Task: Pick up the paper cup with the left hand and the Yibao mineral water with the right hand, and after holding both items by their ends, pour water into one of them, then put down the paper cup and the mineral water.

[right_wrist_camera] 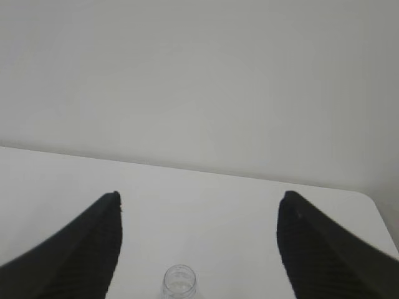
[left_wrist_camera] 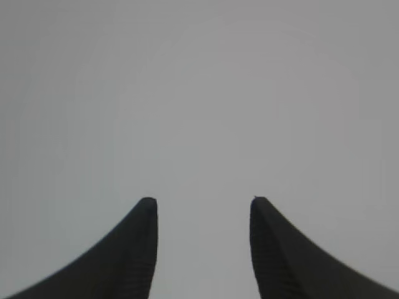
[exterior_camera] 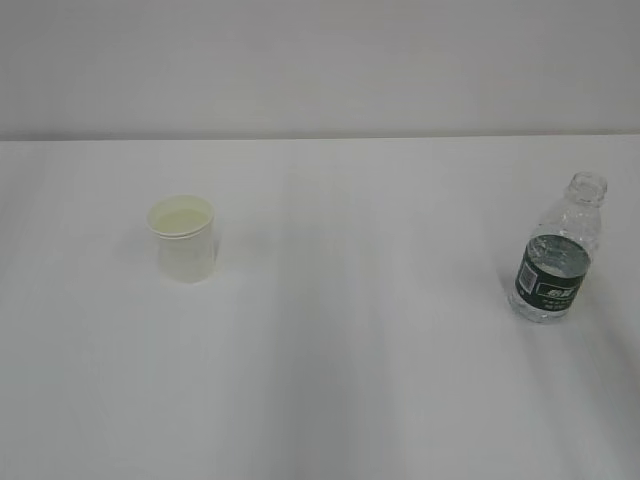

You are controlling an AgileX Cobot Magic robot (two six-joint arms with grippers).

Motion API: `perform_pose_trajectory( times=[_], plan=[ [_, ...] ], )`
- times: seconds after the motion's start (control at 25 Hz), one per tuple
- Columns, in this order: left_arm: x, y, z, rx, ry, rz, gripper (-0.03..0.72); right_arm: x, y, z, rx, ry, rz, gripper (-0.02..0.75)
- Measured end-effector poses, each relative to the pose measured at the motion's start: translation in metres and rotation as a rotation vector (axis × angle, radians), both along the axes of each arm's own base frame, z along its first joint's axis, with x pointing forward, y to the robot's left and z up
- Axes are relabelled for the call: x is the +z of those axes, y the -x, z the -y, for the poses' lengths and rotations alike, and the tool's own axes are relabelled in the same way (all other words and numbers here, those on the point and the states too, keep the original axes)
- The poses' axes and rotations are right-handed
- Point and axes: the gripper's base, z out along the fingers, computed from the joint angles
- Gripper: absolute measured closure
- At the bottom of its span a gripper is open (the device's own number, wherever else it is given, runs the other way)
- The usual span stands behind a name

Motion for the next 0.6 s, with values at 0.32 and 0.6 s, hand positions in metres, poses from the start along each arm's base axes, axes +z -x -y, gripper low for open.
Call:
perform_pose_trajectory(
  times=[0.32,0.6],
  plan=[
    [0.004,0.012,-0.003,0.049,0.011,0.016,0.367,-0.001,0.004,0.0,0.001,0.002,-0.022,0.153],
    [0.006,0.016,0.002,0.002,0.022,0.043,0.37,0.008,0.025,0.002,0.002,0.015,-0.006,0.153]
  ],
)
